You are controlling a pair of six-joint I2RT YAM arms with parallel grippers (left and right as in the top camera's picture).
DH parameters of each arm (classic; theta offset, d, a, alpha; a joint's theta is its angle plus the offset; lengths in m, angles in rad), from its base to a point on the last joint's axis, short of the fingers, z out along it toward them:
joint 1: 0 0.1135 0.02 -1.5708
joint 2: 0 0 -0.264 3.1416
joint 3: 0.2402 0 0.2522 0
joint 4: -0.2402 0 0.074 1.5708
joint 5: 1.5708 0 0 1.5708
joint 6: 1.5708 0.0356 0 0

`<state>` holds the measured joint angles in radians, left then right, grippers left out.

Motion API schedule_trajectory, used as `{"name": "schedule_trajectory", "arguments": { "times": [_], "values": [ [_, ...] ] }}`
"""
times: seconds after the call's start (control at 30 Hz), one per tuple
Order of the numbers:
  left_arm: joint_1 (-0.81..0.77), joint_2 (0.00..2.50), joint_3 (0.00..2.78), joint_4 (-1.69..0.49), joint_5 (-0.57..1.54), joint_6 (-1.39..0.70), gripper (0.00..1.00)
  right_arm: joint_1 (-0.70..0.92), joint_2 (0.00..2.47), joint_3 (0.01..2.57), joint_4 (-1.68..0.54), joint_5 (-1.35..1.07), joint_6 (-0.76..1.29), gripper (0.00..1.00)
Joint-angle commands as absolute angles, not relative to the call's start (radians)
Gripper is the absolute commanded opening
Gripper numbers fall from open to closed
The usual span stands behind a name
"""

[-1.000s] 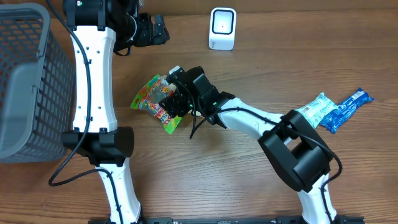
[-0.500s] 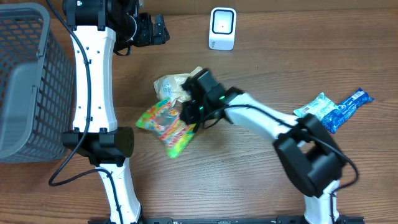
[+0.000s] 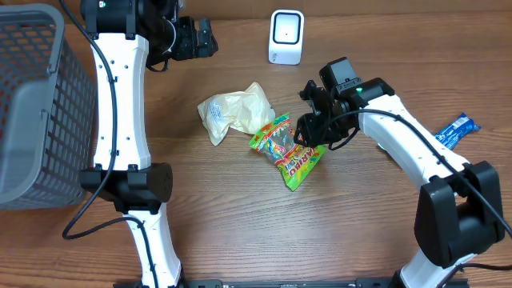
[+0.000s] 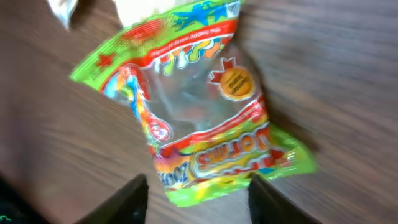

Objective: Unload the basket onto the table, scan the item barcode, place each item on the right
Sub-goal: 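Reach the right gripper to the green gummy candy bag and grasp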

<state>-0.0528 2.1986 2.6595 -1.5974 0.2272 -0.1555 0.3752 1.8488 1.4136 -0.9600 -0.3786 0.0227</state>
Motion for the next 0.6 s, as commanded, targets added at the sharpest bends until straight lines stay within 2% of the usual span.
{"name": "schedule_trajectory", "arguments": {
  "times": [0.0,0.1,0.17,0.27,0.37,0.57],
  "values": [
    [-0.066,2.171,2.659,-1.596,0.225,-0.161,1.0,0.38,1.832,1.44,-0.954,-0.307,-0.071,0.6],
    [-0.066,2.171,2.659,-1.596,0.226,-0.161,1.0,0.434,1.832,1.455,-0.945,-0.263,-0.088,0.58],
    [-0.066,2.171,2.659,-1.596,0.225,-0.161,1.0,0.498,1.833,1.454,-0.936,-0.143,-0.087,0.58],
    [-0.066,2.171,2.659,-1.596,0.225,-0.161,1.0,0.628,1.842,1.453,-0.902,0.114,-0.086,0.67],
    [-0.066,2.171,2.659,-1.596,0.225,-0.161,1.0,0.707,1.855,1.439,-0.861,0.237,-0.087,0.7],
    [-0.066,2.171,2.659,-1.596,0.225,-0.161,1.0,0.77,1.908,1.419,-0.842,0.254,-0.087,0.71]
  ]
}}
